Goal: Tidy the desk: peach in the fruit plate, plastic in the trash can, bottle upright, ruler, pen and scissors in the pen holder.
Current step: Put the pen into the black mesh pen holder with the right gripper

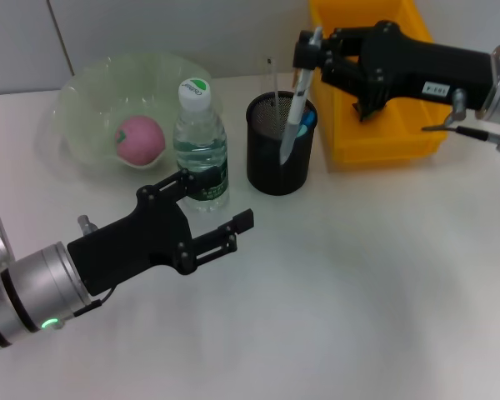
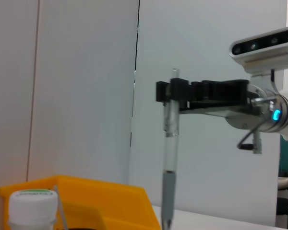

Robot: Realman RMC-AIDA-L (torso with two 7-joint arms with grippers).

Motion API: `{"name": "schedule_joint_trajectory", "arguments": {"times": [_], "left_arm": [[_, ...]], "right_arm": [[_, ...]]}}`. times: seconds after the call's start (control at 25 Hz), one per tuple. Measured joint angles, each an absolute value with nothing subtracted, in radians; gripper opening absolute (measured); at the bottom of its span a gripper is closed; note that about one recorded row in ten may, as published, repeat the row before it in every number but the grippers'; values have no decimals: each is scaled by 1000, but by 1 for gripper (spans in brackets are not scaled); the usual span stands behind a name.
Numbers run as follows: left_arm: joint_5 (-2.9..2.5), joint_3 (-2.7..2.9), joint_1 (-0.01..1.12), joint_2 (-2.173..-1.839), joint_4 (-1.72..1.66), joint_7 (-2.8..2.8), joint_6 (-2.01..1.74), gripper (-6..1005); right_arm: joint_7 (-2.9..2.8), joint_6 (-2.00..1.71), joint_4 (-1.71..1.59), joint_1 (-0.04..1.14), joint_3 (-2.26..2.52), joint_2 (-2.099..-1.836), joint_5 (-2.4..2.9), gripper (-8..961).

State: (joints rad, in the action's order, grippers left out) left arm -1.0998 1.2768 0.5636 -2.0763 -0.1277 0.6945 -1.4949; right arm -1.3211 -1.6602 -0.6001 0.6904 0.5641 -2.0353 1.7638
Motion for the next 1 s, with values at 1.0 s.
{"name": "schedule_joint_trajectory", "arguments": {"times": [1.0], "left_arm": [[-1112, 1338, 494, -2070, -180, 698, -1470, 740]], "right_arm": [[-1386, -1299, -656, 758, 728, -2072, 1768, 205]]}}
